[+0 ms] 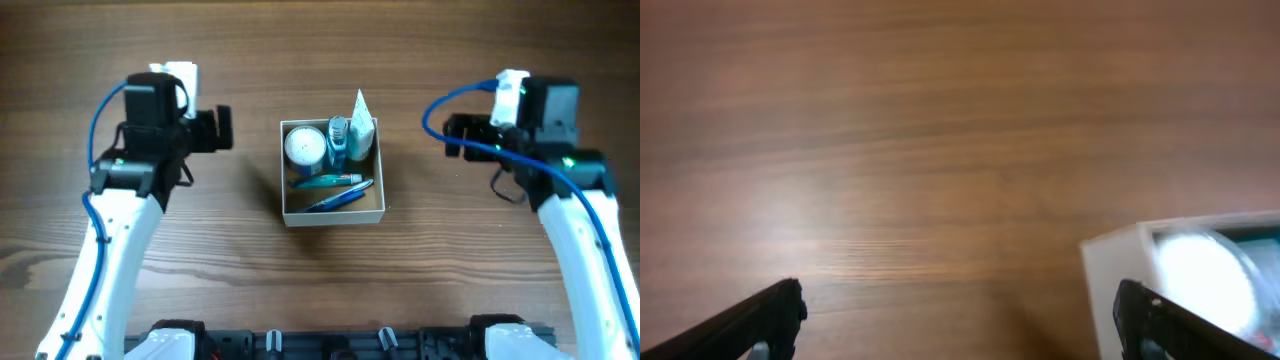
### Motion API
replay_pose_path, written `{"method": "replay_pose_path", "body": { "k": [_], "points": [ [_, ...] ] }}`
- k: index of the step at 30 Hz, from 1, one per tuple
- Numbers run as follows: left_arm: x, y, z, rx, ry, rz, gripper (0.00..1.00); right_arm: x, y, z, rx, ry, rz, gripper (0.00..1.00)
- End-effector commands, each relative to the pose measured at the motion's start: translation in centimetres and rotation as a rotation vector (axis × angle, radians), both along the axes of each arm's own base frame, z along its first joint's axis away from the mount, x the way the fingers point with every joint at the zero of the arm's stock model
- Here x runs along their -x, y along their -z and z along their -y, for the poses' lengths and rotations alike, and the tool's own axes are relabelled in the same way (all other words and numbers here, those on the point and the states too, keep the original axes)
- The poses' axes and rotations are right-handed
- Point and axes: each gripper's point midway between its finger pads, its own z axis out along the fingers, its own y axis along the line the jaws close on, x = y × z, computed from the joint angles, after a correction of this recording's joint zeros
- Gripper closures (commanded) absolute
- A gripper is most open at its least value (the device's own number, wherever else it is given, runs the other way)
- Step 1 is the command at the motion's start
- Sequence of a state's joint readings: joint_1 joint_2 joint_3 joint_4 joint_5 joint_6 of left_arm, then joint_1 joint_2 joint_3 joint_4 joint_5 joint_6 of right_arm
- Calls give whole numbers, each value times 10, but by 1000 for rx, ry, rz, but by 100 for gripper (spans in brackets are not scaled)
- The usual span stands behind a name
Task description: Pack container
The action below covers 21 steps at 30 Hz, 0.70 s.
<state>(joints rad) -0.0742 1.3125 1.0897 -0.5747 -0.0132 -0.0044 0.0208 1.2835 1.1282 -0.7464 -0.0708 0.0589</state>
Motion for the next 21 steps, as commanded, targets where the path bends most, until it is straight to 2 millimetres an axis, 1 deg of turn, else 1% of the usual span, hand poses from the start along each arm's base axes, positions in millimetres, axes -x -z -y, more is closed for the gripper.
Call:
{"method": "replay_pose_path", "body": {
  "k": [1,2,3,5,6,7,9,10,12,13,14,15,16,17,19,20,21],
  "points": [
    [-7,12,-23,97,-164,-32,0,-32,1,7,26,45,60,0],
    [-6,16,-23,95,-165,-48,0,-40,-4,7,26,43,100,0],
    [-5,17,-23,95,-166,-53,0,-44,-8,6,42,24,125,0],
    [-11,11,-23,98,-164,-20,0,-50,-14,6,57,9,159,0],
    [-9,11,-23,98,-164,-23,0,-46,-12,7,45,22,142,0],
    [-4,10,-22,103,-160,-33,0,-39,-11,9,2,76,116,0],
    [7,4,-15,131,-130,-44,0,-28,-14,14,-34,128,98,0],
    [16,-4,-11,138,-101,-38,0,-19,-21,15,-35,129,104,0],
    [33,-27,-4,132,-39,19,0,-2,-39,15,-35,126,134,0],
    [47,-38,-2,137,-28,60,0,13,-53,15,-38,125,165,0],
    [59,-42,-1,143,-19,80,0,25,-65,15,-41,124,204,1],
    [81,-44,3,159,0,110,0,42,-75,14,-45,118,251,0],
    [94,-43,4,167,9,129,0,55,-80,14,-48,115,284,1],
    [111,-40,6,174,19,151,0,75,-81,14,-50,113,329,0],
    [140,-36,8,189,33,192,0,103,-74,14,-55,113,383,0],
    [151,-34,8,210,16,203,0,118,-68,14,-56,112,416,0],
    [159,-35,7,218,13,230,0,127,-61,13,-62,114,438,0]
  ]
}}
